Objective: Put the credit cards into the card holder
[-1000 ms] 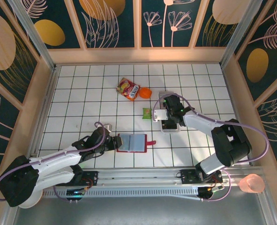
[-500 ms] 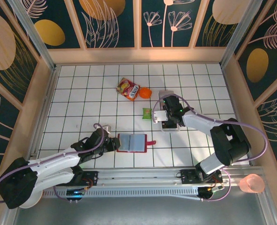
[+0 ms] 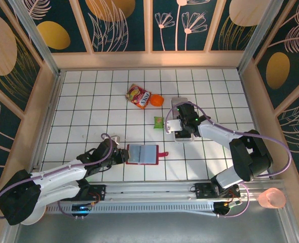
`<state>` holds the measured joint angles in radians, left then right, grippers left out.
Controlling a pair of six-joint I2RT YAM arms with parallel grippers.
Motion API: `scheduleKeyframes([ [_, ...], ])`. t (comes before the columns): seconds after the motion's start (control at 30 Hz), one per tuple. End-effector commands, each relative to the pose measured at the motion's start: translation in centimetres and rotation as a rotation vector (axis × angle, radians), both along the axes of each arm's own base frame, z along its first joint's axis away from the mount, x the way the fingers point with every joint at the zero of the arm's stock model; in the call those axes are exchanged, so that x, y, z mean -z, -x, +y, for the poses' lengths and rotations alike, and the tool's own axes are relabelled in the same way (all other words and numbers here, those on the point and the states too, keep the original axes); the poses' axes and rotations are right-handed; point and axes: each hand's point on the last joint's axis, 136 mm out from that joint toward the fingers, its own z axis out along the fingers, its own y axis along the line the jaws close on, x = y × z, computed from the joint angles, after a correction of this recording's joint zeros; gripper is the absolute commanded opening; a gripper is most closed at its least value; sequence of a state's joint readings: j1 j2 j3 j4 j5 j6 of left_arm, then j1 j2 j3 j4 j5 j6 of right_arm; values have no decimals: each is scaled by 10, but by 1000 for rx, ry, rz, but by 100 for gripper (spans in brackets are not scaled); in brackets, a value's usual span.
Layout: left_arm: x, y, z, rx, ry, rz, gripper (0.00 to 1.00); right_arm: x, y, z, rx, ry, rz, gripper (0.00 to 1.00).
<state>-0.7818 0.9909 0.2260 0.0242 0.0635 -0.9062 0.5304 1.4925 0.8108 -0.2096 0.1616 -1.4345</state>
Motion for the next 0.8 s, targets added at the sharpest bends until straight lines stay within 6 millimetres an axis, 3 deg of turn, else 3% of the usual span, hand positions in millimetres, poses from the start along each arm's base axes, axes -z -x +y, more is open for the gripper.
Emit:
scheduleKeyframes([
  [0.0, 2, 2, -1, -1, 12, 5, 26, -19, -9, -2, 9, 11, -58, 26],
  [0.27, 5, 2, -1, -1, 5, 12, 25, -32, -10, -1, 16, 0, -90, 16],
  [0.47, 9, 4, -4, 17, 2, 30, 21, -40, -6, -3, 28, -6, -94, 15],
  [0.53, 10, 5, -5, 24, 8, 35, 16, -42, 0, -6, 34, -5, -69, 14],
  [0.63, 12, 6, -5, 23, 7, 42, 16, -46, 11, 0, 14, -18, -50, 11],
  [0.77, 13, 6, -6, 31, -2, 45, 18, -54, 28, 5, 14, -52, -7, 0],
])
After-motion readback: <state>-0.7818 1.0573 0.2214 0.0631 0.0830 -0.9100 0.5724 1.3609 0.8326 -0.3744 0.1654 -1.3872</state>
